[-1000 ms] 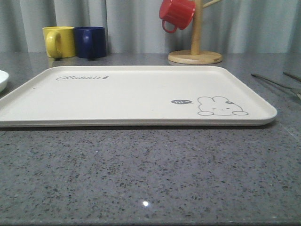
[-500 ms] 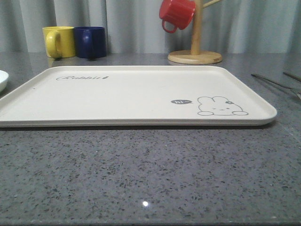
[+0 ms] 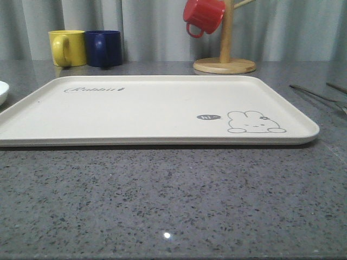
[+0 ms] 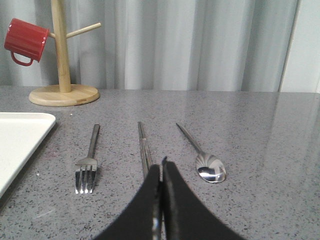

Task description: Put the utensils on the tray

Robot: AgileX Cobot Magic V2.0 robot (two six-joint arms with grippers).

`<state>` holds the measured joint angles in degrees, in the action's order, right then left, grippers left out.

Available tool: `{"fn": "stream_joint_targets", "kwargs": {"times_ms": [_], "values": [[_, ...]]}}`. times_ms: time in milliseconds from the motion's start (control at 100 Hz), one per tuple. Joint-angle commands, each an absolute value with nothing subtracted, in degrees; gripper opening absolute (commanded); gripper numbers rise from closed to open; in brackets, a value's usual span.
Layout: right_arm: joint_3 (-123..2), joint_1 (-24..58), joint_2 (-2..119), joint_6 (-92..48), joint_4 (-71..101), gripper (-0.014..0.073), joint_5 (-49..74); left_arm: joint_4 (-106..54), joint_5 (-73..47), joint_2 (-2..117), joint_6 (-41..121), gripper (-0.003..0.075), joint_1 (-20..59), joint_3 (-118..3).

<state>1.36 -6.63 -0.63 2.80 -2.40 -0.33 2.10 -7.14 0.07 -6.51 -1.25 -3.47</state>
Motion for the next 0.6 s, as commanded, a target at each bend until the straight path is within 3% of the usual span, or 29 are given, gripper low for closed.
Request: {"fn": "stream_joint_targets", "kwargs": {"times_ms": [0, 200, 420, 500, 590], "values": [[1.56, -7.03, -1.39, 2.4, -2.99, -0.0061, -5.08, 2.1, -6.72, 3.2, -6.35, -0.002, -1.33, -9.64], [1.56, -7.03, -1.39, 2.4, -2.99, -0.0061, -5.08, 2.21, -18.28, 15.1, -6.35, -0.002, -1.33, -20.47], [1.56, -7.03, -1.39, 2.4, -2.99, -0.0061, -5.08, 2.21, -23.1, 30.94, -6.35, -0.0015, -1.33, -29.81], [1.56, -7.03, -1.39, 2.4, -2.99, -0.0061, -5.08, 2.21, -25.69, 36.92, -6.35, 0.0035, -1.33, -33.12], [1.56, -7.03, -1.39, 2.4, -2.99, -0.0061, -5.08, 2.21, -27.01, 43.98, -6.48, 0.0165, -1.33, -36.74]]}}
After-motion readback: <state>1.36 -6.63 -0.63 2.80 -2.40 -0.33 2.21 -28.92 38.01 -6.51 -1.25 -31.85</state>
